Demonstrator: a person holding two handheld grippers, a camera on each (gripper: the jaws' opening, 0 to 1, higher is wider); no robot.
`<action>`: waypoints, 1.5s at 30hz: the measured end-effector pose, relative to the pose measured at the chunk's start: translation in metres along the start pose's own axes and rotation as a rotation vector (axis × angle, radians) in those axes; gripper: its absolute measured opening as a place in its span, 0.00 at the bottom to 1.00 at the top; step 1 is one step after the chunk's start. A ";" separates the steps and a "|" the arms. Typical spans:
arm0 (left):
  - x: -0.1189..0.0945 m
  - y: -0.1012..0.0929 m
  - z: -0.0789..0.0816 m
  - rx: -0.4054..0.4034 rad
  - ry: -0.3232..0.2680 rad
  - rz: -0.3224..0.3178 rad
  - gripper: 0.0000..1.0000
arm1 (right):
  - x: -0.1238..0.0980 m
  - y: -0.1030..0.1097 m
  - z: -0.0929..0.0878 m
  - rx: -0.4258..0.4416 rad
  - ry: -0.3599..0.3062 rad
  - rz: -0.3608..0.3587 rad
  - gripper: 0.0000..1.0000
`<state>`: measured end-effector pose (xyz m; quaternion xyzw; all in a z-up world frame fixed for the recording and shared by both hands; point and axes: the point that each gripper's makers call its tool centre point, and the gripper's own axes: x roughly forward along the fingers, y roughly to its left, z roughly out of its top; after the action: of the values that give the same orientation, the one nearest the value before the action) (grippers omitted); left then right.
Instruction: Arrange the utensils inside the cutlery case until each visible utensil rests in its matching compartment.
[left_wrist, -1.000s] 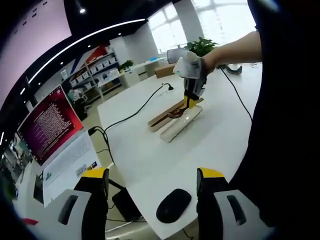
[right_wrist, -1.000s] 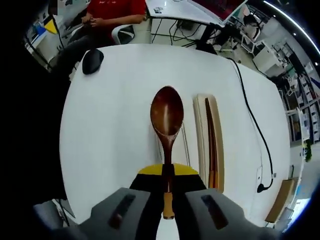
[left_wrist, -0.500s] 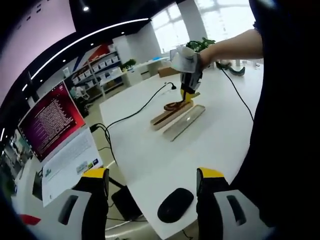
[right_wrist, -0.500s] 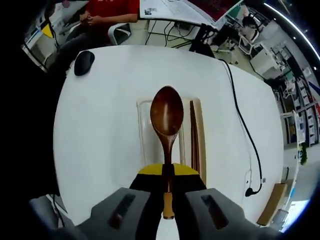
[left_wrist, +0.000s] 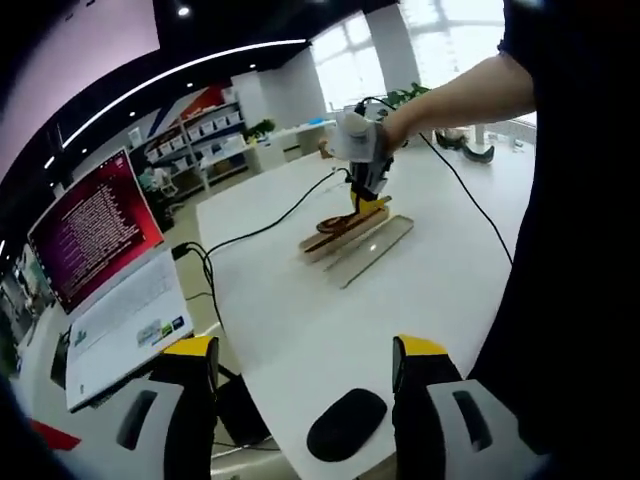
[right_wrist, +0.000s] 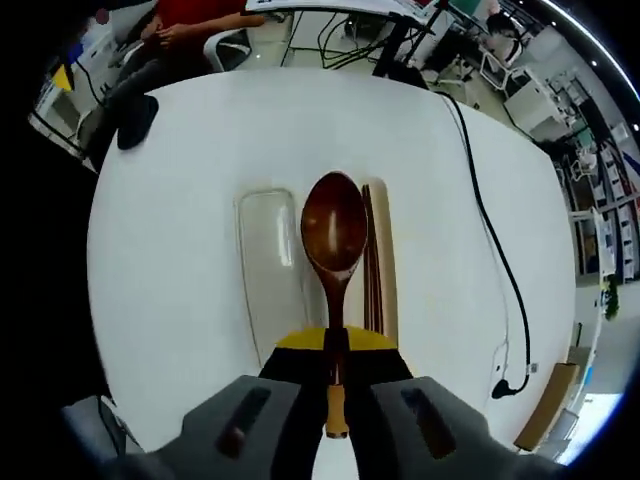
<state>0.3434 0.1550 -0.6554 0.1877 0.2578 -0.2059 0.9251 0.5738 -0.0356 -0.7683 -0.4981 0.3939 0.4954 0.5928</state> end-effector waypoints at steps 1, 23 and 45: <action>0.003 0.001 0.001 -0.003 -0.004 -0.006 0.72 | 0.003 -0.002 0.002 -0.001 0.005 0.003 0.00; 0.003 0.027 -0.007 0.000 -0.003 -0.009 0.72 | 0.035 -0.013 0.011 -0.017 0.101 0.033 0.00; -0.003 0.021 -0.002 -0.031 -0.011 0.014 0.72 | 0.041 -0.015 0.012 -0.011 0.078 0.050 0.00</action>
<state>0.3508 0.1747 -0.6503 0.1742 0.2546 -0.1964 0.9307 0.5961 -0.0162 -0.8024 -0.5100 0.4264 0.4925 0.5617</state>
